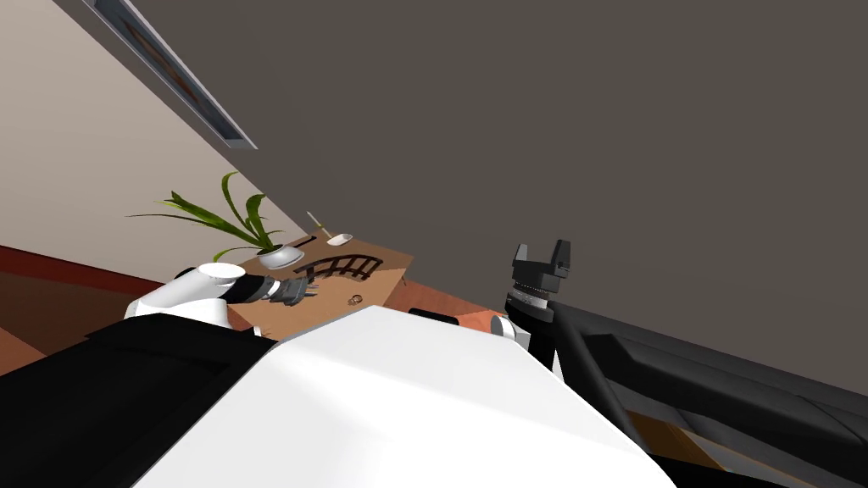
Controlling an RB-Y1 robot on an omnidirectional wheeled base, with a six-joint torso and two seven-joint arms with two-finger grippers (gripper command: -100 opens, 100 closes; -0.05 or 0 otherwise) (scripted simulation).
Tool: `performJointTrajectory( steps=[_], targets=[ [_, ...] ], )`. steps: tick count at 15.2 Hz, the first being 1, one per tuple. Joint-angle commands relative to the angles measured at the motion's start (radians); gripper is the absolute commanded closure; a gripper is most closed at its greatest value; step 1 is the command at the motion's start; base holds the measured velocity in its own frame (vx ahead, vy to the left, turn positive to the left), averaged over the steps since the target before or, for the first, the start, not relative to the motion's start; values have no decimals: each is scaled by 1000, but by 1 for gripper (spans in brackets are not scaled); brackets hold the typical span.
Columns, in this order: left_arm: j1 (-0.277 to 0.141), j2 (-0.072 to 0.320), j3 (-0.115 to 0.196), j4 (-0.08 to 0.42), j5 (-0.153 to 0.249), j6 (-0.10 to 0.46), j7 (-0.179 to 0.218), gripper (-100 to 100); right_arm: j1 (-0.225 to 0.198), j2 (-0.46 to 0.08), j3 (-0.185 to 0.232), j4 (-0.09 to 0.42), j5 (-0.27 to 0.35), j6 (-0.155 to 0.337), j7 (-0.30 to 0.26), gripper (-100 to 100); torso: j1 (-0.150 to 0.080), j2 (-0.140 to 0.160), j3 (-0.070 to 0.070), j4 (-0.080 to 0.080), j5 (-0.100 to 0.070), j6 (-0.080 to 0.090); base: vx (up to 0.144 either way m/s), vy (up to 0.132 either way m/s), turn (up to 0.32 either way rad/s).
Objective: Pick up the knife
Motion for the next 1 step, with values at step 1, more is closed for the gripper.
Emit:
performJointTrajectory(
  steps=[1],
  targets=[
    [0, 0, 0, 0, 0, 0, 0, 100, 0, 0, 0, 0, 0, 0, 0, 0, 0, 0, 0, 0, 0, 0, 18, 6, 20]
  ],
)
